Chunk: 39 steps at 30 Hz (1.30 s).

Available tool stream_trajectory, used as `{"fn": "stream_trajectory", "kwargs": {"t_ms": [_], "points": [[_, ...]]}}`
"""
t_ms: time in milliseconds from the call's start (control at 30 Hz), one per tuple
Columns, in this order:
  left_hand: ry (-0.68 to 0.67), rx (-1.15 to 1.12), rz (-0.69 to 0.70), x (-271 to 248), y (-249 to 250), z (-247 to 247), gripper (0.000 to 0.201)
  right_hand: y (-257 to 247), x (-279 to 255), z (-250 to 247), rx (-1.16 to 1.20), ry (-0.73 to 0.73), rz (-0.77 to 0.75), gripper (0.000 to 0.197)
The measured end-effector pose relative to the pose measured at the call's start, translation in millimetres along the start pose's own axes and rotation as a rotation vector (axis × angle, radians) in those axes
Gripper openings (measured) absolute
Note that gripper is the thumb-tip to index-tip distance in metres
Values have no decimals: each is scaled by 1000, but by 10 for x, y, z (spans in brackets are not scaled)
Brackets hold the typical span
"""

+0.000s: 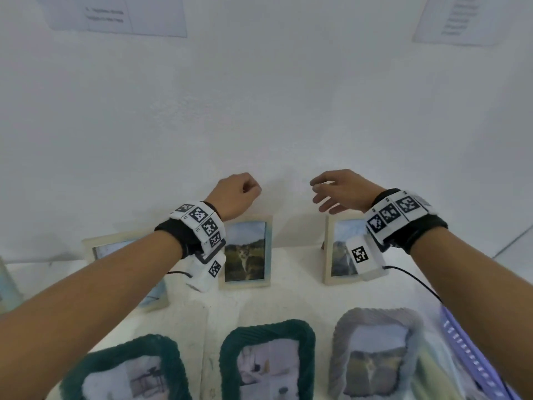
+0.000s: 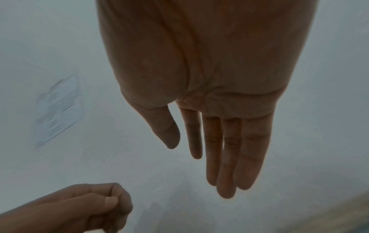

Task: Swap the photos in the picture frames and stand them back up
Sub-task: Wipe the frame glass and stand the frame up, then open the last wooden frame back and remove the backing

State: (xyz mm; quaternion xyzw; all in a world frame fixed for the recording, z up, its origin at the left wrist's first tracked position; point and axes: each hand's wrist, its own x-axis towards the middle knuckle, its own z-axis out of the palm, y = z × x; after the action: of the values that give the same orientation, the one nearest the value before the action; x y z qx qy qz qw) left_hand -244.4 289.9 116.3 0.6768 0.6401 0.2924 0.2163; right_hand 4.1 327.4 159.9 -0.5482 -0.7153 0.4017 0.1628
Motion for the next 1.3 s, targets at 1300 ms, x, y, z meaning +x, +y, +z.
{"fn": "stream_trajectory", "kwargs": {"t_ms": [1300], "points": [[134,-664,94,-606,2208,623,38,1060,-1687,-778,852,310,-384,17]]}}
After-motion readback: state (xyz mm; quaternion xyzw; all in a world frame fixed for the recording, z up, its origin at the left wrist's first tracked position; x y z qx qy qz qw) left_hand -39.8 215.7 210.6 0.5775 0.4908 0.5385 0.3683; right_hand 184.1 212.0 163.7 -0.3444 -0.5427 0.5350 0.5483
